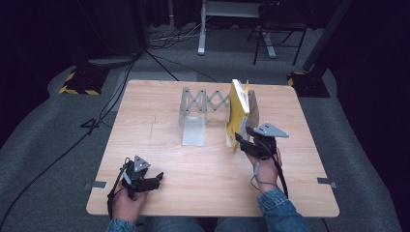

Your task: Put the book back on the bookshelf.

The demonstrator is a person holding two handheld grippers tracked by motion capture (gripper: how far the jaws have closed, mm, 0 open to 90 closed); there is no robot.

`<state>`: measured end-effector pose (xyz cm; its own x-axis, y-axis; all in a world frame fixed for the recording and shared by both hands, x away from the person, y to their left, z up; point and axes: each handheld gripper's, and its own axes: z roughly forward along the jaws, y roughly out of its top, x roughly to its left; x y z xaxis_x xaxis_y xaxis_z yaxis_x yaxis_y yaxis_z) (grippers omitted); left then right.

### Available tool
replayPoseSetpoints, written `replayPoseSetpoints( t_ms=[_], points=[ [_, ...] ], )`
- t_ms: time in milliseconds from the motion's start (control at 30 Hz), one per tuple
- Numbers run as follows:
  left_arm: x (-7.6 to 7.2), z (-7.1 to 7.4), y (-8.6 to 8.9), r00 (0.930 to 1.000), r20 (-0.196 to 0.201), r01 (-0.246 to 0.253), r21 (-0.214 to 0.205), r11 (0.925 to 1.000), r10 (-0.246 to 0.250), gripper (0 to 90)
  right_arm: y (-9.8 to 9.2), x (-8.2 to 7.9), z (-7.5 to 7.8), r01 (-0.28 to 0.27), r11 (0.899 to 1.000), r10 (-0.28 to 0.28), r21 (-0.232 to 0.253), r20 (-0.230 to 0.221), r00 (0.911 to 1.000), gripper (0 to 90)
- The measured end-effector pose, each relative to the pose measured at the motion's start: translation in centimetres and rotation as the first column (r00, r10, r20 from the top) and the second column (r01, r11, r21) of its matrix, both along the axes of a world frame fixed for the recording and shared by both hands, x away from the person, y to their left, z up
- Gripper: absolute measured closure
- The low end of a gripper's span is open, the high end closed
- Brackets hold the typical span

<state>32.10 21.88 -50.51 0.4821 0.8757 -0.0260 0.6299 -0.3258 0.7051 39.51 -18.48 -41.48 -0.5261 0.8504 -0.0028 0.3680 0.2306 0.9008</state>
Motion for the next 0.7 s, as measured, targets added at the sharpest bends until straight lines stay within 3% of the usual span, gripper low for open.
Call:
replayPoseSetpoints(
  t_ms=[200,700],
  points=[
    [0.0,0.0,0.7,1.0,-0.003,0.003,0.005,1.0,-0.003,23.0,-2.5,-1.2,1.0,-0.033,0.999,0.033,0.037,-0.007,0.9994,44.3],
    [0.4,0.0,1.2,1.0,-0.003,-0.007,0.005,1.0,0.007,21.2,-8.6,-3.3,1.8,-0.047,0.998,0.048,0.04,-0.026,0.9985,37.8]
  ],
)
